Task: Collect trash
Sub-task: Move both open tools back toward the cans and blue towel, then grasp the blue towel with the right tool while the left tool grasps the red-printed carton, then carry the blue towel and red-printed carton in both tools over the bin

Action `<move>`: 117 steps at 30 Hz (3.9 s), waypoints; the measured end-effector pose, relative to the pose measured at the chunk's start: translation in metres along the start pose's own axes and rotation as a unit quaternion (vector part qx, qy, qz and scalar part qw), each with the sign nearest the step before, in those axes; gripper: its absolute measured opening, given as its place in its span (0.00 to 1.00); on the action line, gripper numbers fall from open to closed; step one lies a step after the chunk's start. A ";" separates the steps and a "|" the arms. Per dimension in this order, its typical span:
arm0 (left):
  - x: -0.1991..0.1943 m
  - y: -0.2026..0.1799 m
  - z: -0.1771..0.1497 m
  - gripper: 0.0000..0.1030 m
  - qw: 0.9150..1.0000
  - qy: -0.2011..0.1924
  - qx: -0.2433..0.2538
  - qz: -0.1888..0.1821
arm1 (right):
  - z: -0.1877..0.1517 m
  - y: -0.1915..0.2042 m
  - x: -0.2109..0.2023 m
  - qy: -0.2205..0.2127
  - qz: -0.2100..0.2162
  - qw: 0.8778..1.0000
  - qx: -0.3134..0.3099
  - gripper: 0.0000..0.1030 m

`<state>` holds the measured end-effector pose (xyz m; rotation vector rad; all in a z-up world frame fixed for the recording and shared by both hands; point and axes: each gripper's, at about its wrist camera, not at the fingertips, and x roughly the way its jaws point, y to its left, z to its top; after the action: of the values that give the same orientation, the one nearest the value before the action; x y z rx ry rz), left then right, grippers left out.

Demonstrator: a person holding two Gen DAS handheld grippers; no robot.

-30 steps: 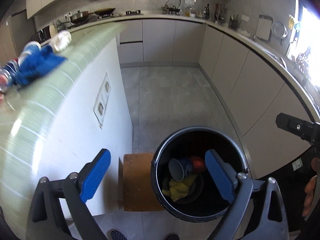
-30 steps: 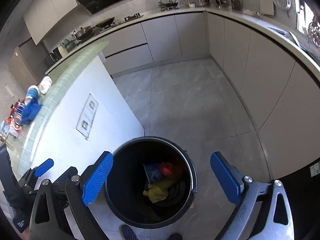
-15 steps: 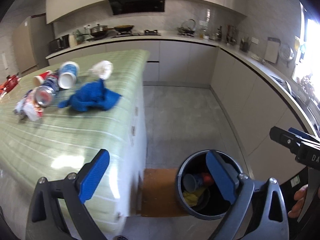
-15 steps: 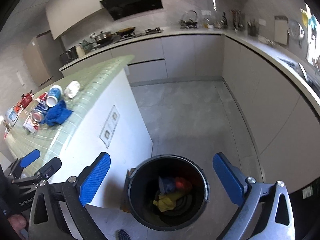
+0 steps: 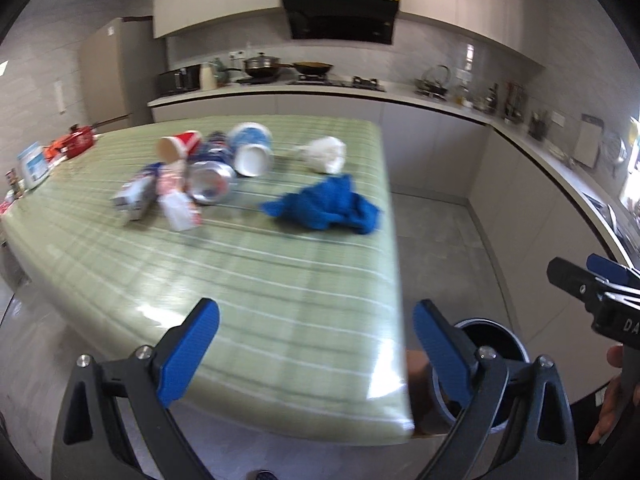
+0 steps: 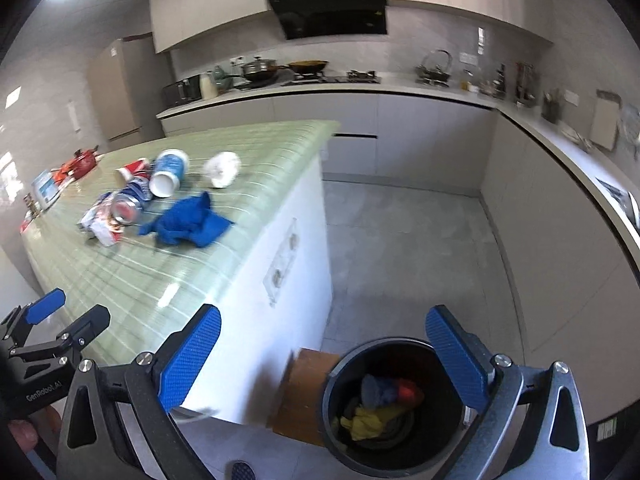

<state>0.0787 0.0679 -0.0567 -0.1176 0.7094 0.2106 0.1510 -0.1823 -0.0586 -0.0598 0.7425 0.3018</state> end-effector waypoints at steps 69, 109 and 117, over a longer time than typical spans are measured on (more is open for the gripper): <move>0.151 0.168 0.072 0.31 0.996 0.052 -0.030 -0.063 | 0.065 0.185 0.196 0.063 0.044 0.997 -0.021 0.44; 0.041 0.048 0.046 0.31 0.990 0.001 0.064 -0.124 | 0.022 0.101 0.029 -0.016 0.016 1.000 0.020 0.43; 0.021 -0.003 0.034 0.31 0.982 0.002 0.097 -0.164 | -0.004 0.047 -0.011 -0.020 -0.020 0.998 0.049 0.43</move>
<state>0.1168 0.0739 -0.0447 -0.0472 0.7008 -0.1747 0.1268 -0.1410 -0.0520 0.0234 0.7154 0.2287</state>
